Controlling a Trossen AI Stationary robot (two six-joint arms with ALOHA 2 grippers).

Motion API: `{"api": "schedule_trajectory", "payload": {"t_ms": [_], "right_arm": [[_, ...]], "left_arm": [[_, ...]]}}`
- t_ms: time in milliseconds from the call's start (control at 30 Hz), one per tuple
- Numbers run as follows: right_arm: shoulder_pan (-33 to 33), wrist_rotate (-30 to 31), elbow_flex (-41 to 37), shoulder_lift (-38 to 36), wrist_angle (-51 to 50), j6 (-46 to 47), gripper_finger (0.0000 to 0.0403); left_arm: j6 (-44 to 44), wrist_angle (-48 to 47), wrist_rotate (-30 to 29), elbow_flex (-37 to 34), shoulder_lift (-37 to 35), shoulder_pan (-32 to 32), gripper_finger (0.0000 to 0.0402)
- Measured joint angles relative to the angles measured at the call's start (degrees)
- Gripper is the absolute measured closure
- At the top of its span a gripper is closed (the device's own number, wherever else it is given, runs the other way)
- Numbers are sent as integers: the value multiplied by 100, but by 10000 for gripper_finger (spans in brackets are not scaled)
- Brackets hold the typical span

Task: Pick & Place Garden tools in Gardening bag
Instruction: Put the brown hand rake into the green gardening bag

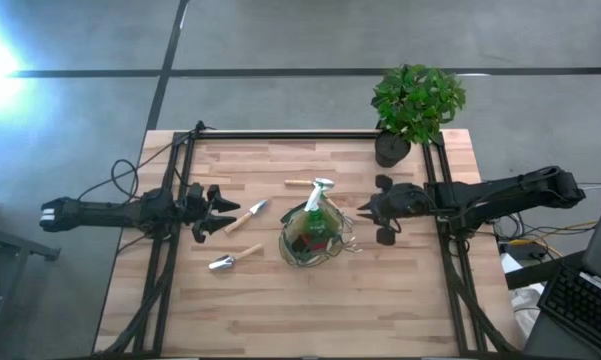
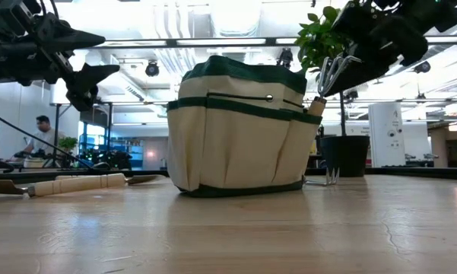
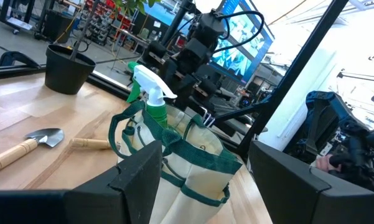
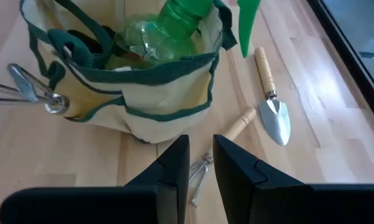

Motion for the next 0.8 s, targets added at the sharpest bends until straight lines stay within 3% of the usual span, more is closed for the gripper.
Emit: {"api": "schedule_trajectory", "payload": {"t_ms": [400, 800], "right_arm": [[2, 12, -421, 41, -236, -6, 327], [2, -9, -473, 582, -233, -545, 255]], "left_arm": [[2, -1, 0, 0, 2, 0, 156], [-1, 0, 0, 0, 1, 0, 156]]}}
